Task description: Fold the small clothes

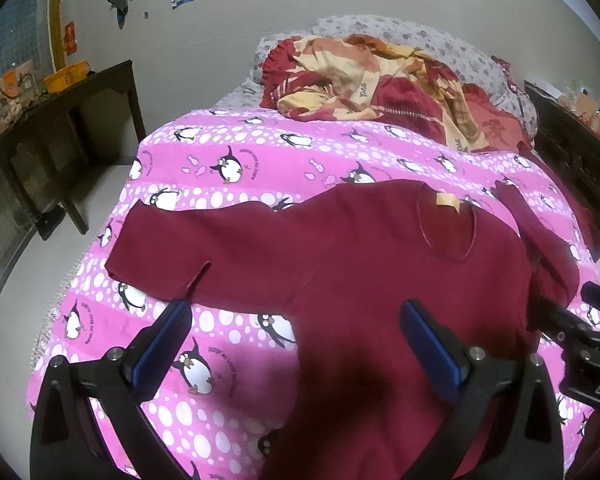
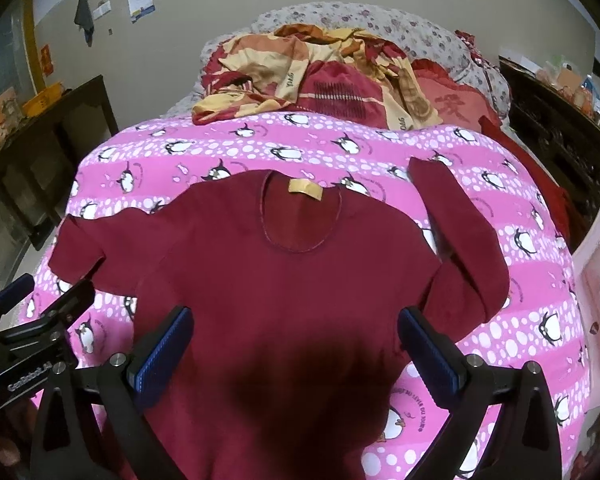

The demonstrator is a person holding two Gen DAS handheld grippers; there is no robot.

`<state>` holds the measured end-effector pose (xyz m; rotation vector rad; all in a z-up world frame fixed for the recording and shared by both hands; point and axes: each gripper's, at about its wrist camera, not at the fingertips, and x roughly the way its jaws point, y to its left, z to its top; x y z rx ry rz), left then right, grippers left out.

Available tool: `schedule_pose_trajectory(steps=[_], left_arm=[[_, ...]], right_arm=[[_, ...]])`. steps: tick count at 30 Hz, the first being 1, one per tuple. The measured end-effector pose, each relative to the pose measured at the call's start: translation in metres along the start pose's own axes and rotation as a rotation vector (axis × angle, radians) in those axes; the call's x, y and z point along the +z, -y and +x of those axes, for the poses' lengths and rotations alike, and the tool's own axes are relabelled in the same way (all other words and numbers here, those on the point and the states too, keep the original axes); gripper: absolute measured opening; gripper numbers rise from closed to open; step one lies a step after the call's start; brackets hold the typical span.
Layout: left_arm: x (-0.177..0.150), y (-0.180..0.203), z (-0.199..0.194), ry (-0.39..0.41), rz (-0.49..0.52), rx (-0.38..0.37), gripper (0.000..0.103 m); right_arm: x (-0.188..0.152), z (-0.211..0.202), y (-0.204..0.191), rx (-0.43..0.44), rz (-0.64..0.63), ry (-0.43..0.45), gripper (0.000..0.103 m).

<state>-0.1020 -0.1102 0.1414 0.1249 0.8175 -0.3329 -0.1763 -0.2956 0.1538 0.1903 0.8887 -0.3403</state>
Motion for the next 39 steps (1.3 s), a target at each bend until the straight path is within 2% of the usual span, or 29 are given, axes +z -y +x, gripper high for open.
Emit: schedule_pose_trajectory(steps=[15, 21, 39], left_arm=[[-0.004, 0.000, 0.016, -0.014, -0.007, -0.012, 0.103], [-0.004, -0.002, 0.024, -0.022, -0.014, -0.013, 0.103], [-0.007, -0.011, 0.039, -0.048, -0.038, 0.010, 0.103]], right_arm=[[-0.004, 0.026, 0.000, -0.042, 0.031, -0.037, 0.103], [-0.005, 0.033, 0.005, -0.019, 0.070, -0.048, 0.103], [-0.007, 0.052, -0.001, -0.016, 0.070, -0.079, 0.103]])
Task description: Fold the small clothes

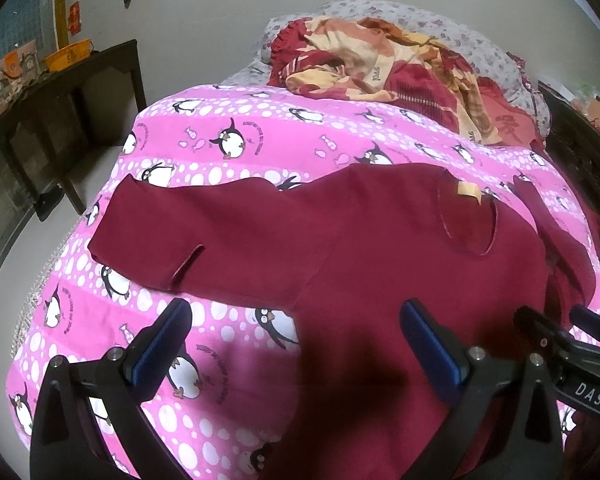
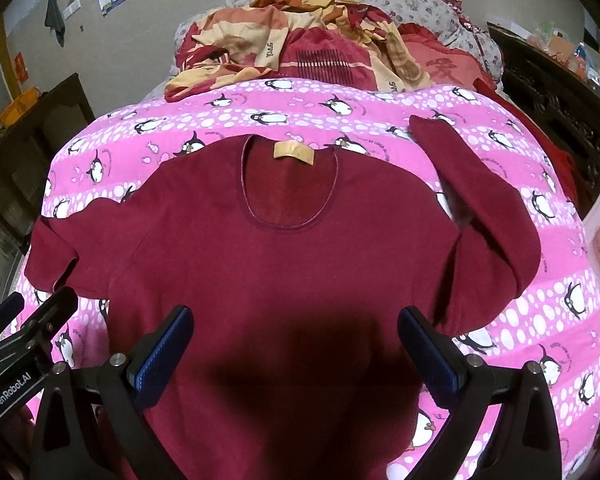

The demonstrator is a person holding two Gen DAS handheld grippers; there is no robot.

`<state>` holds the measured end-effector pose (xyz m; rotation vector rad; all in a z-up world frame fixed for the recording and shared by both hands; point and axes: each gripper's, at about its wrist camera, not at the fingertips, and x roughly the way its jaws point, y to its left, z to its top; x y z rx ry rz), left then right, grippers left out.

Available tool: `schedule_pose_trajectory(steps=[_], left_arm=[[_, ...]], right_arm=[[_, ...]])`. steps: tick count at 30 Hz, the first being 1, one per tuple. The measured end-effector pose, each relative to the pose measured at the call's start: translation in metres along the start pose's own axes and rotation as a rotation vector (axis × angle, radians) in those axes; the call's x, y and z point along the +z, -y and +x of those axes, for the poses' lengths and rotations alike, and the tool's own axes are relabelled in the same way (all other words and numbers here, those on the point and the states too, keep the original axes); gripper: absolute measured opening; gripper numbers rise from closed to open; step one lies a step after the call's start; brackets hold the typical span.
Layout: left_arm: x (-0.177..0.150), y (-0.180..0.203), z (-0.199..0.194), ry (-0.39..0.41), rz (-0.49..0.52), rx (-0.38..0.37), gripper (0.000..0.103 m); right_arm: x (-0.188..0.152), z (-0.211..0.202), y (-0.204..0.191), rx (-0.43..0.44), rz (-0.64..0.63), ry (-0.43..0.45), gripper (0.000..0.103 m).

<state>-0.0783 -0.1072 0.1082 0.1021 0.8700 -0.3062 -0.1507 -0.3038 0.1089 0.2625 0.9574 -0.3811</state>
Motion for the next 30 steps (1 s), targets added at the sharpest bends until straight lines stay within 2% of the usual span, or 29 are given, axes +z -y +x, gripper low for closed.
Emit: schedule_pose_trajectory(steps=[13, 30], left_arm=[[0.001, -0.010, 0.007, -0.008, -0.014, 0.032, 0.103], [0.000, -0.012, 0.008, -0.011, -0.015, 0.033, 0.103]], right_arm=[[0.001, 0.008, -0.004, -0.003, -0.011, -0.018, 0.103], [0.000, 0.013, -0.013, 0.004, -0.027, -0.028, 0.103]])
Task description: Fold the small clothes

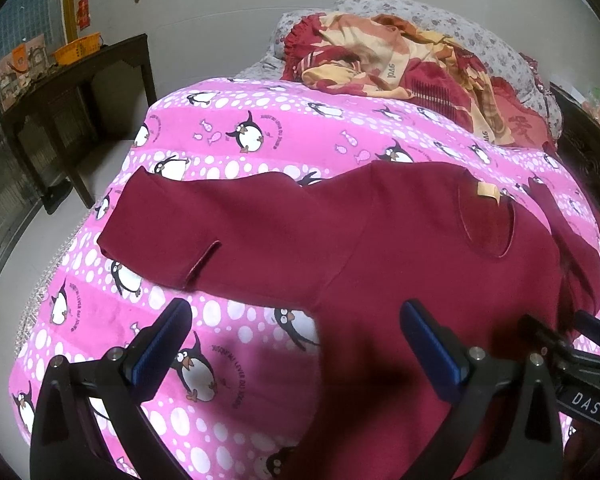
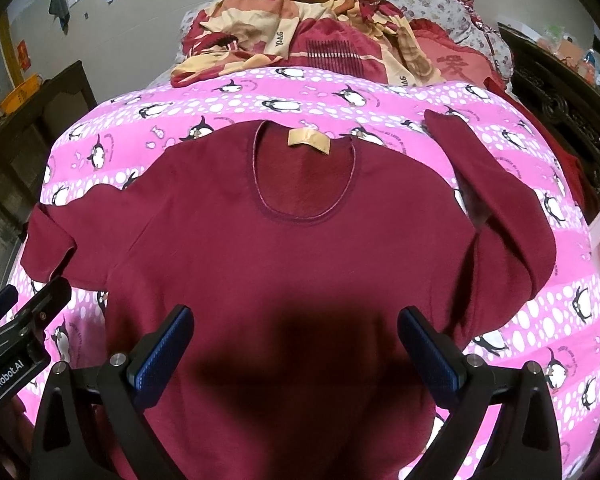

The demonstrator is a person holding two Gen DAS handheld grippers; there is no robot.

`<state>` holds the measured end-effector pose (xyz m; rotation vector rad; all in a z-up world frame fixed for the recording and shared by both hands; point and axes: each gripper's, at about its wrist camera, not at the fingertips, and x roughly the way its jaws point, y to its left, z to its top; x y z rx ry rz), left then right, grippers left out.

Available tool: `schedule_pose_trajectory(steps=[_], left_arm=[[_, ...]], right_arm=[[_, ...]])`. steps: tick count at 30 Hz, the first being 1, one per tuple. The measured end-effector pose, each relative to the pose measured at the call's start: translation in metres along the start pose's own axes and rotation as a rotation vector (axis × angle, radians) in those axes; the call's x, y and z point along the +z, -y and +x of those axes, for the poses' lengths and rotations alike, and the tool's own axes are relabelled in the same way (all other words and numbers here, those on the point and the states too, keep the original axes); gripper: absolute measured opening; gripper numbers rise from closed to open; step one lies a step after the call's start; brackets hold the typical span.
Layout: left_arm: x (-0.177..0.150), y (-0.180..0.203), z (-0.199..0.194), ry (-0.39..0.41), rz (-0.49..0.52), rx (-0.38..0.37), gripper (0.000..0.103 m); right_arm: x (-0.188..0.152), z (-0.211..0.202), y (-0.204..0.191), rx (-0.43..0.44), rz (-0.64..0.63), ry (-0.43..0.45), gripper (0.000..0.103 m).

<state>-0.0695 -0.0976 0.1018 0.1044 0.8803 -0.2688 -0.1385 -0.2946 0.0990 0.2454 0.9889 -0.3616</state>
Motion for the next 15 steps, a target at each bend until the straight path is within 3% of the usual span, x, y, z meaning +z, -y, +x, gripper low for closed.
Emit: schedule_pose_trajectory(steps=[15], left_arm=[[-0.0011, -0.0022, 0.0002, -0.002, -0.004, -0.001, 0.103]], right_arm=[[-0.0010, 0.0011, -0.0040, 0.002, -0.007, -0.004, 0.103]])
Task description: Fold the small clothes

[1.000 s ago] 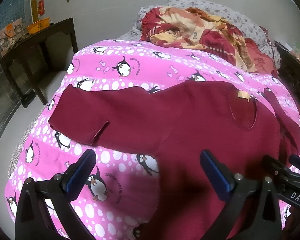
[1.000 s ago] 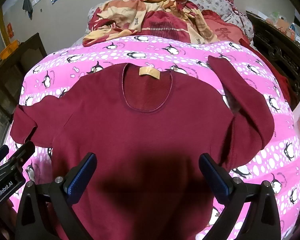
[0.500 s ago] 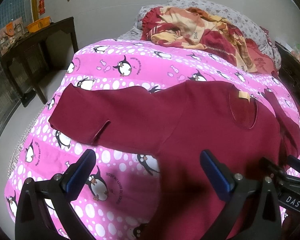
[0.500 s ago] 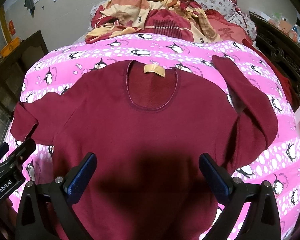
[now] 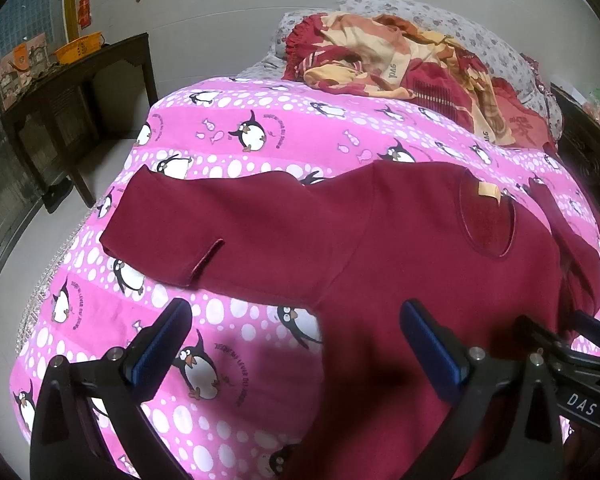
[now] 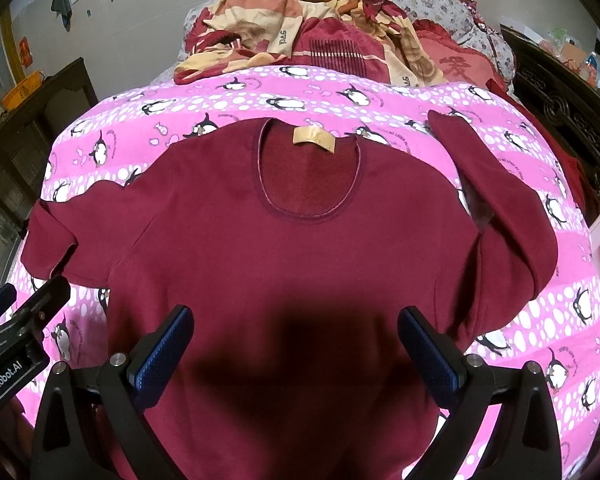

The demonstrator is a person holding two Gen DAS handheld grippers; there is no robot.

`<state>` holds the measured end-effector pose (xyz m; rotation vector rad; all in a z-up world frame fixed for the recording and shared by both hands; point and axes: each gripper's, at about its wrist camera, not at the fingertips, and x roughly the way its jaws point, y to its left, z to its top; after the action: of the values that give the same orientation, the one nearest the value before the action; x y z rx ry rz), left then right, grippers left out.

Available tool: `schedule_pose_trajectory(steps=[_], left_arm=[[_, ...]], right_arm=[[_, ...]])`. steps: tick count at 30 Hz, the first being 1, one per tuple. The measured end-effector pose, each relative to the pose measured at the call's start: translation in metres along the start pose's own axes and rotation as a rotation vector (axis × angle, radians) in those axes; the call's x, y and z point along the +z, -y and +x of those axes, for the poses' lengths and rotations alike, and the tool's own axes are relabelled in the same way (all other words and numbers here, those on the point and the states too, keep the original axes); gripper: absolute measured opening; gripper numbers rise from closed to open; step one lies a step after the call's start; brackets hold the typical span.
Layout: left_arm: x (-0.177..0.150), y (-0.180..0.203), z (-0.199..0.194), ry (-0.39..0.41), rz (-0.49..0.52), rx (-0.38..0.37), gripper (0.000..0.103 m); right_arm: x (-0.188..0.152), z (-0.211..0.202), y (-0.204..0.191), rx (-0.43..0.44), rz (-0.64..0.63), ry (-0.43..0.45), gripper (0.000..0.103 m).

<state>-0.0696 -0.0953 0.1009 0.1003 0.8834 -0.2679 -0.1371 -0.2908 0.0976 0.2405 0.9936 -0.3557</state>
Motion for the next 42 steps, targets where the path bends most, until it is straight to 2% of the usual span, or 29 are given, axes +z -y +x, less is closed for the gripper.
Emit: schedule_pose_trajectory(steps=[20, 34, 36, 38, 40, 42], left_arm=[[0.001, -0.038, 0.010, -0.029, -0.069, 0.015, 0.103], [0.019, -0.155, 0.040, -0.060, -0.288, 0.094, 0.103], [0.018, -0.167, 0.042, -0.044, -0.321, 0.092, 0.103], [0.017, -0.169, 0.045, -0.047, -0.310, 0.108, 0.103], [0.017, -0.166, 0.051, -0.064, -0.284, 0.111, 0.103], [0.015, -0.162, 0.055, -0.081, -0.261, 0.116, 0.103]], right_arm=[[-0.002, 0.009, -0.020, 0.015, -0.051, -0.018, 0.103], [-0.004, 0.016, -0.031, 0.042, -0.078, -0.042, 0.103], [-0.004, 0.018, -0.032, 0.045, -0.082, -0.047, 0.103], [-0.004, 0.020, -0.032, 0.049, -0.081, -0.054, 0.103], [-0.004, 0.022, -0.034, 0.075, -0.078, -0.061, 0.103], [-0.002, 0.020, -0.039, 0.162, -0.082, -0.056, 0.103]])
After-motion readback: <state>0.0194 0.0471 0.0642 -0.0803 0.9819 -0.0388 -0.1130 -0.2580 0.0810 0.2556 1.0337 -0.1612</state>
